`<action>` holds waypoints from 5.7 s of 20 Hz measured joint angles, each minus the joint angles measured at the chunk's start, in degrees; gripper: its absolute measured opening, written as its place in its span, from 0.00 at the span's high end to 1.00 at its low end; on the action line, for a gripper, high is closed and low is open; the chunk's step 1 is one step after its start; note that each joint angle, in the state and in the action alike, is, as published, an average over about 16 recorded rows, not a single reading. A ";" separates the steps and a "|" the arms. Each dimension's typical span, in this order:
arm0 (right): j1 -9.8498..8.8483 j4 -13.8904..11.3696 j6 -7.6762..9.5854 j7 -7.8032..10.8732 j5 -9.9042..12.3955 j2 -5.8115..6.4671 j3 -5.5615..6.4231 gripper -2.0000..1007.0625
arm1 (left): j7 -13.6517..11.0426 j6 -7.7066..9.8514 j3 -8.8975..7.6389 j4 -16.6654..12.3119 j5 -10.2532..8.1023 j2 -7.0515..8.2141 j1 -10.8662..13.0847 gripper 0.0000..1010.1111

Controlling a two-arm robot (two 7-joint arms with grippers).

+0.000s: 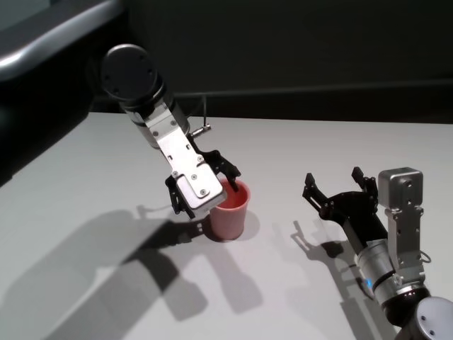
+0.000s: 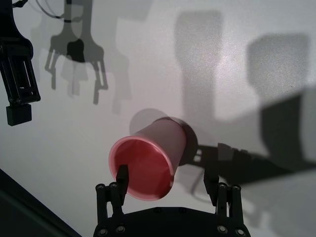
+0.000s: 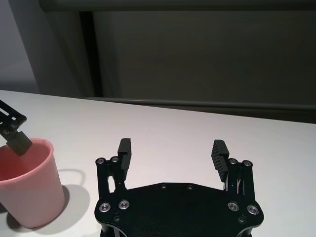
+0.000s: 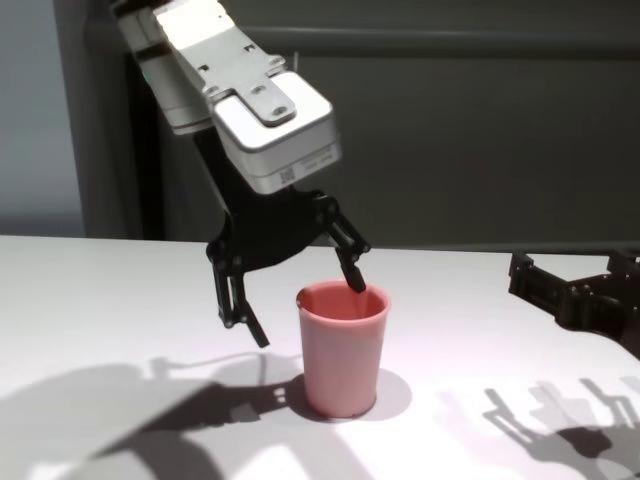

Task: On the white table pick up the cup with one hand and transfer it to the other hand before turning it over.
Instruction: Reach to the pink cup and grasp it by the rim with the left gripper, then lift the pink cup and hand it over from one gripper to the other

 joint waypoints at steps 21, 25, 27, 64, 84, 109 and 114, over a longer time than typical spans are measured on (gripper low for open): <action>0.00 0.00 0.00 0.00 0.00 0.00 0.00 0.01 | 1.46 -0.88 3.48 2.85 0.36 -0.47 -0.75 0.01; 0.00 0.00 0.00 0.00 0.00 0.00 0.00 0.01 | 1.91 -0.92 3.91 3.44 0.21 -0.66 -0.86 0.01; 0.00 0.00 0.00 0.00 0.00 0.00 0.00 0.01 | 2.14 -0.95 4.12 3.75 0.09 -0.77 -0.89 0.01; 0.00 0.00 0.00 0.00 0.00 0.00 0.00 0.01 | 4.52 -0.98 7.59 6.56 -3.40 -1.09 -2.39 0.83; 0.00 0.00 0.00 0.00 0.00 0.00 0.00 0.01 | 6.85 2.81 5.67 3.22 -10.89 2.79 -1.13 0.95; 0.00 0.00 0.00 0.00 0.00 0.00 0.00 0.01 | 11.66 15.08 -9.32 -1.46 -34.77 9.33 6.84 0.95; 0.00 0.00 0.00 0.00 0.00 0.00 0.00 0.01 | 11.91 18.11 -12.81 -1.85 -40.93 9.23 9.17 0.95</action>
